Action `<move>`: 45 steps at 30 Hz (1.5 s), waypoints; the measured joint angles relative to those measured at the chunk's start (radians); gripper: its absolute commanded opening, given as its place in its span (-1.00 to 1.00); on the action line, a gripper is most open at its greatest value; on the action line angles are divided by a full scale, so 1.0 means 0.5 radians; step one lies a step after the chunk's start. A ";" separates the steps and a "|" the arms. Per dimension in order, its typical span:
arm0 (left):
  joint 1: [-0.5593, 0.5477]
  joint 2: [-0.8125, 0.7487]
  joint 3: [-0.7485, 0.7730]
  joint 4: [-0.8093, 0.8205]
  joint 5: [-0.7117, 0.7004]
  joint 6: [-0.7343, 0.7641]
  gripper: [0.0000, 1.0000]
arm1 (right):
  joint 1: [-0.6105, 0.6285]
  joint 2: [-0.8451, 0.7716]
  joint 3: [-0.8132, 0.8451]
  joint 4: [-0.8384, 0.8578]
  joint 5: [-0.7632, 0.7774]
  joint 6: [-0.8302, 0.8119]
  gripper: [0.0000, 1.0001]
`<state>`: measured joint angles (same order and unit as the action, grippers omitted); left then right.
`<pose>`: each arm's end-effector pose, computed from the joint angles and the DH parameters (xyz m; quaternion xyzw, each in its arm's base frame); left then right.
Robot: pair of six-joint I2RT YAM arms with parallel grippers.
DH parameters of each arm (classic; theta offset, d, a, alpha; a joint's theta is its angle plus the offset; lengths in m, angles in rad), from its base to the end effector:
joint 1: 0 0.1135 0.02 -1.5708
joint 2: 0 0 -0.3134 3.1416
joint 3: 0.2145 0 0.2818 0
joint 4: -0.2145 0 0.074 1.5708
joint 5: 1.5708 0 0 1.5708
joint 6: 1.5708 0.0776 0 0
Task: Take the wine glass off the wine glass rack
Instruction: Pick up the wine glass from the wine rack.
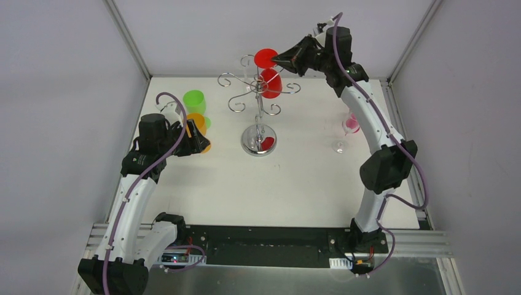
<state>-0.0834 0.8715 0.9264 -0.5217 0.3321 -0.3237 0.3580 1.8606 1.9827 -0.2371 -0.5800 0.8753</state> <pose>0.2186 -0.0437 0.3620 -0.0146 0.8441 -0.2424 0.4781 0.4661 0.2198 0.4910 -0.0009 0.7403 0.5428 0.3966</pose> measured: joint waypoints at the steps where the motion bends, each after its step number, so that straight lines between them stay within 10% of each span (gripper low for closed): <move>1: 0.000 0.000 0.001 0.000 0.000 0.001 0.21 | 0.000 0.015 0.011 -0.002 0.002 0.000 -1.00; 27: 0.000 0.000 0.000 -0.001 -0.002 0.006 0.30 | -0.006 0.223 0.260 -0.060 0.287 -0.046 -1.00; 45: 0.001 0.004 0.001 -0.002 -0.002 0.006 0.48 | -0.255 -0.085 -0.220 0.050 0.335 -0.053 -1.00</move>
<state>-0.0830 0.8734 0.9268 -0.5224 0.3309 -0.3206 0.2306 1.8179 1.8729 -0.2119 -0.4126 0.8490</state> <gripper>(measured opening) 0.732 0.015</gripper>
